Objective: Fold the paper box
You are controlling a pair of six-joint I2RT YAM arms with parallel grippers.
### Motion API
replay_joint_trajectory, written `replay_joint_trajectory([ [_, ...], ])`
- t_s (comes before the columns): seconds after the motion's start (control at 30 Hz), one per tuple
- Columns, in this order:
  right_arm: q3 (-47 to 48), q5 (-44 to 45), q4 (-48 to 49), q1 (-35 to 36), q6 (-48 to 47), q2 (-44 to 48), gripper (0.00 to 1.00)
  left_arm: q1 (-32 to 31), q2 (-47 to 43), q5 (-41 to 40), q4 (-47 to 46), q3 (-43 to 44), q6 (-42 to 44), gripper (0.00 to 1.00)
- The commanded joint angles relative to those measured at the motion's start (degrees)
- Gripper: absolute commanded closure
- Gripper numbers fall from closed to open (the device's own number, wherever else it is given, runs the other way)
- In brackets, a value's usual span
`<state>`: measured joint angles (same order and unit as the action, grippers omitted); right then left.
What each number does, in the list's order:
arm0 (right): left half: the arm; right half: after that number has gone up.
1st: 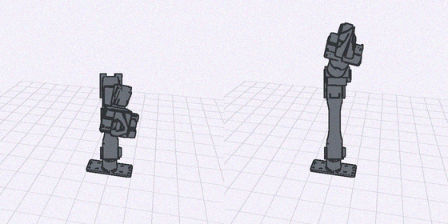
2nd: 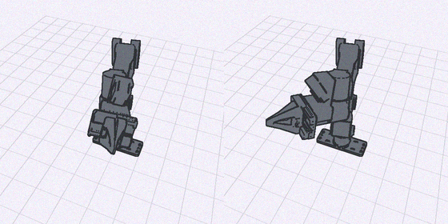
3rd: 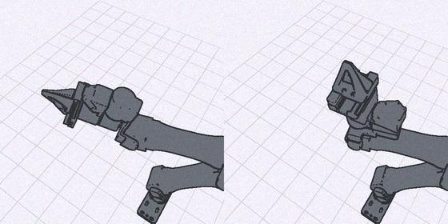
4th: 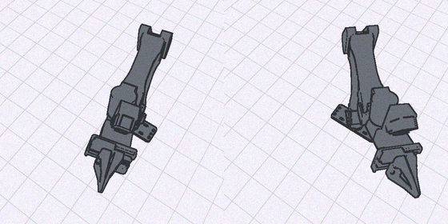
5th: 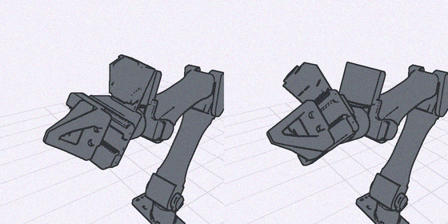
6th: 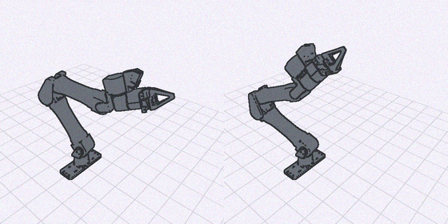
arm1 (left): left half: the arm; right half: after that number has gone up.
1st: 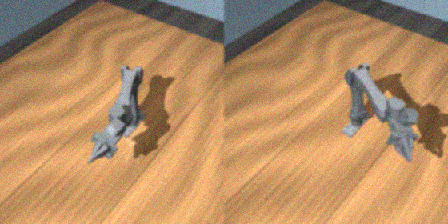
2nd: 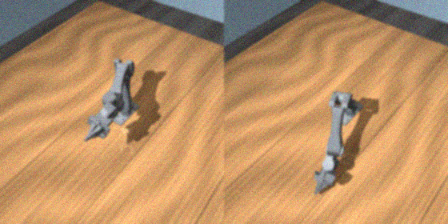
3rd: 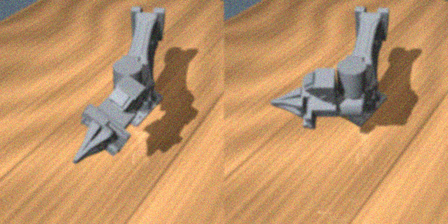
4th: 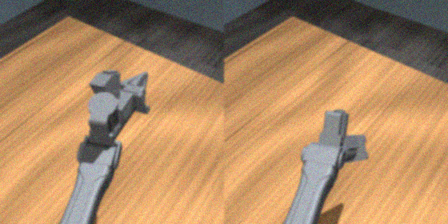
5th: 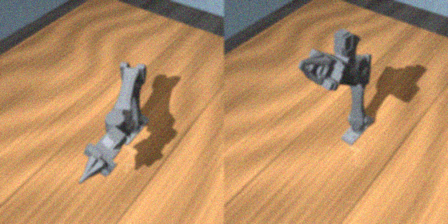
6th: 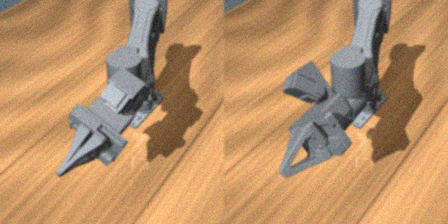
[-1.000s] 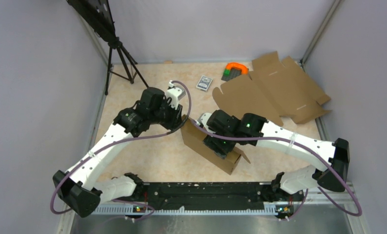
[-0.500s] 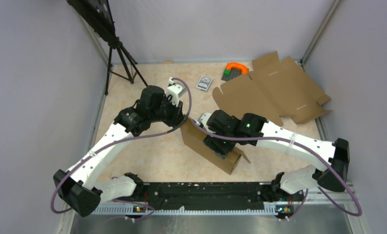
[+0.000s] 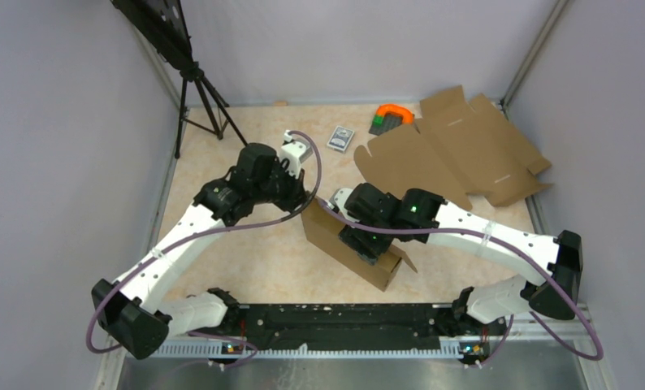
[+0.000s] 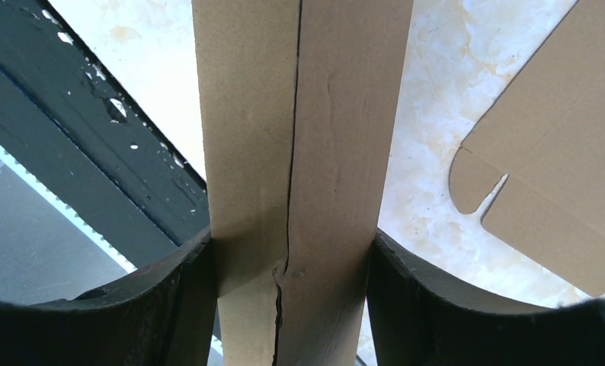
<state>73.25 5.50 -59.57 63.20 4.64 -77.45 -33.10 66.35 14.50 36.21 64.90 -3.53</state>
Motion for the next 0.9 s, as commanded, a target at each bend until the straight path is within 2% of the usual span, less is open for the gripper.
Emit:
replay_joint_trajectory([
  [0.0, -0.3, -2.7, -1.0, 0.6, -0.2, -1.8, 0.42, -0.1, -2.0, -0.6, -2.5, -2.3, 0.2, 1.0],
  [0.33, -0.2, -2.6, -1.0, 0.5, -0.2, -1.9, 0.42, -0.1, -5.1, -2.3, -4.3, -7.4, -0.1, 1.0],
  [0.67, 0.2, -2.5, -1.3, 0.6, -0.2, -2.2, 0.42, -0.1, -5.2, -3.0, -3.4, -6.9, 0.3, 1.0],
  [0.77, 0.8, -0.8, -1.8, 0.5, 0.3, -2.1, 0.23, -0.1, -5.1, -1.9, -3.5, -6.1, -0.7, 1.0],
  [0.87, 2.4, 0.2, -2.3, 0.6, 0.3, -2.2, 0.15, -0.2, -4.9, -1.6, -3.4, -5.5, -1.6, 1.0],
])
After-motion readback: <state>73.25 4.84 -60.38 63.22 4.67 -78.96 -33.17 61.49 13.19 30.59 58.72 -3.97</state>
